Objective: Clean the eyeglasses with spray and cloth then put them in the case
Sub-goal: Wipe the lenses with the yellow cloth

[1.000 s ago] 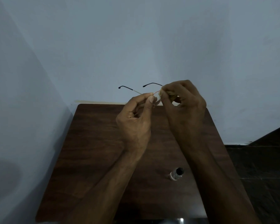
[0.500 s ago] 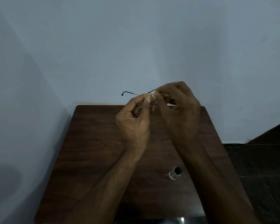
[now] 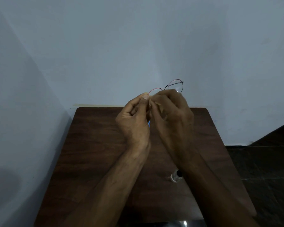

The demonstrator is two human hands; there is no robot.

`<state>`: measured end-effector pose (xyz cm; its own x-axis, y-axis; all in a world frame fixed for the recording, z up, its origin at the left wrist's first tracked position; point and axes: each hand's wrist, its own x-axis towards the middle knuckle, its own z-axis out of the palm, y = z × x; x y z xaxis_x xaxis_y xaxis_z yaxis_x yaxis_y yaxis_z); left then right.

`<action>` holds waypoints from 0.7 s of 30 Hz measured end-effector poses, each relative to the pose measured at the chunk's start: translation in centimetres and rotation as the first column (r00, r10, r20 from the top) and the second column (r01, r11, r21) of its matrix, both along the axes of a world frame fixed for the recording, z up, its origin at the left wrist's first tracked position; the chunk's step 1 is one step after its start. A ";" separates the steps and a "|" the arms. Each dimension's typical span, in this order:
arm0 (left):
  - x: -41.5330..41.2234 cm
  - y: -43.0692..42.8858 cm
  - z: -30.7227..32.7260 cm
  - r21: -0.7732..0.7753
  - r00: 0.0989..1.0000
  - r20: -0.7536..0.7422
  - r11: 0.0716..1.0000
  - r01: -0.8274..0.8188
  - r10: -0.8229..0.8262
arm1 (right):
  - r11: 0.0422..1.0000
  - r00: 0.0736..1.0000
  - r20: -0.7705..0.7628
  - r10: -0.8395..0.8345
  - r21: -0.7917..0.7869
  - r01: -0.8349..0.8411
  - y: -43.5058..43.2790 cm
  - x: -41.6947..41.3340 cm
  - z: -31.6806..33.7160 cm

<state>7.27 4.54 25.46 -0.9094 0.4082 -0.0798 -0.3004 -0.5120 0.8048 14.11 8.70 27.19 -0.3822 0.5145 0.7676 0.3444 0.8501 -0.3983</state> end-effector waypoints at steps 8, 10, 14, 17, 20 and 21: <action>0.3 -0.5 0.1 0.037 0.997 0.078 0.999 0.013 -0.016 | 0.997 0.998 0.036 -0.057 0.049 0.055 1.1 -0.1 0.2; 0.0 -0.5 0.2 0.026 0.999 0.054 1.000 0.003 -0.005 | 0.998 0.997 0.079 -0.011 0.056 0.006 0.2 0.2 -0.4; -0.1 -0.5 0.2 0.052 0.998 0.053 0.998 0.018 -0.021 | 0.993 0.995 0.008 -0.101 0.065 0.100 2.2 0.3 0.5; -0.1 -0.6 0.0 -0.004 1.000 0.004 1.000 0.005 -0.005 | 0.998 0.998 0.053 -0.027 0.065 0.024 1.1 -0.7 0.7; -0.5 -0.7 -0.1 -0.012 1.000 -0.009 1.000 0.000 0.000 | 0.995 0.995 0.102 0.009 0.098 -0.019 0.5 -0.1 -0.2; -0.5 -0.7 -0.1 0.008 1.000 0.006 1.000 0.002 -0.002 | 0.995 0.996 0.082 -0.027 0.096 0.019 1.3 0.2 -0.1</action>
